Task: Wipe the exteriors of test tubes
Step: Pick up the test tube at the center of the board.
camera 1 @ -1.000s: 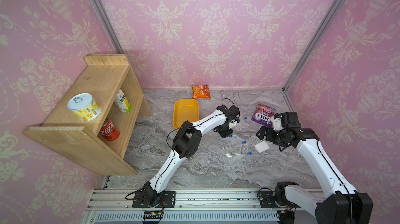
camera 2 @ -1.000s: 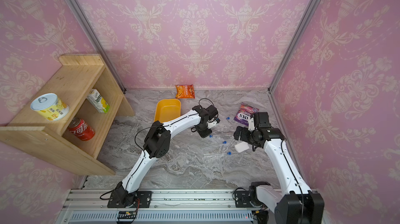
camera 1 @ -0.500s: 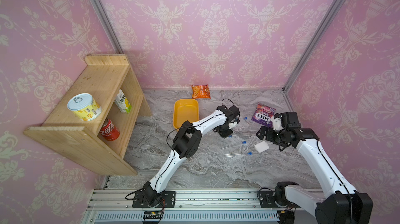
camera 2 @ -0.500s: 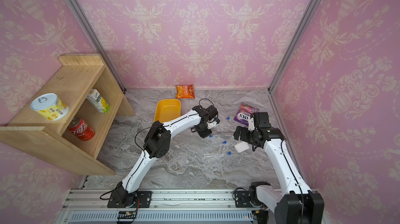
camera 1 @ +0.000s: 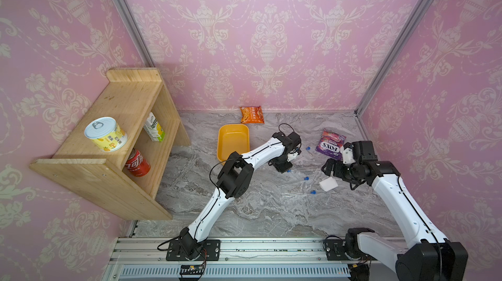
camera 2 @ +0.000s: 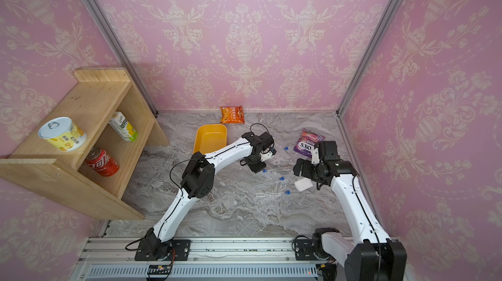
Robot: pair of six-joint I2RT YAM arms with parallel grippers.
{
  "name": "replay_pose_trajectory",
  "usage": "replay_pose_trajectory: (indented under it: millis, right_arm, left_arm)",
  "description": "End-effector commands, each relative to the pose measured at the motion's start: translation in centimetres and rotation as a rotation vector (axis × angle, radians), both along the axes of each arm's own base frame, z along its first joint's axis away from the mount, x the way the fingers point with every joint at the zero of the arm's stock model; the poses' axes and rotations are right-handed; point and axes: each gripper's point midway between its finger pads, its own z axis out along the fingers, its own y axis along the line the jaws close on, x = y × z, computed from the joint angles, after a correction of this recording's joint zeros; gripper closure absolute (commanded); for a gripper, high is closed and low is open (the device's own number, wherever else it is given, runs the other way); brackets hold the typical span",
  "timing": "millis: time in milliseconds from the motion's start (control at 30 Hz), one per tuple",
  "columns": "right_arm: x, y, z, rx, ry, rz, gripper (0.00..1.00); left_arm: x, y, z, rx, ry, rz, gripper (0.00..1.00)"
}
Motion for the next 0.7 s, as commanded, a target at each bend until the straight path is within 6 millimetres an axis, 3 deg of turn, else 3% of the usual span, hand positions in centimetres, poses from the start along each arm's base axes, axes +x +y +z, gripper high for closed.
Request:
replay_pose_trajectory:
  millis: [0,333,667]
  right_arm:
    - [0.0,-0.3,-0.5,-0.004,0.009,-0.009,0.0]
    - [0.1,-0.9,-2.9,-0.041,0.136,-0.031,0.01]
    - [0.0,-2.2,-6.1,-0.112,0.285,-0.054,0.25]
  left_arm:
    - [-0.7,0.0,-0.1,0.015,0.013,-0.009,0.85]
    - [-1.2,0.5,2.8,-0.052,-0.054,-0.001,0.85]
    - [-2.3,1.9,6.6,-0.134,-0.135,0.023,0.84]
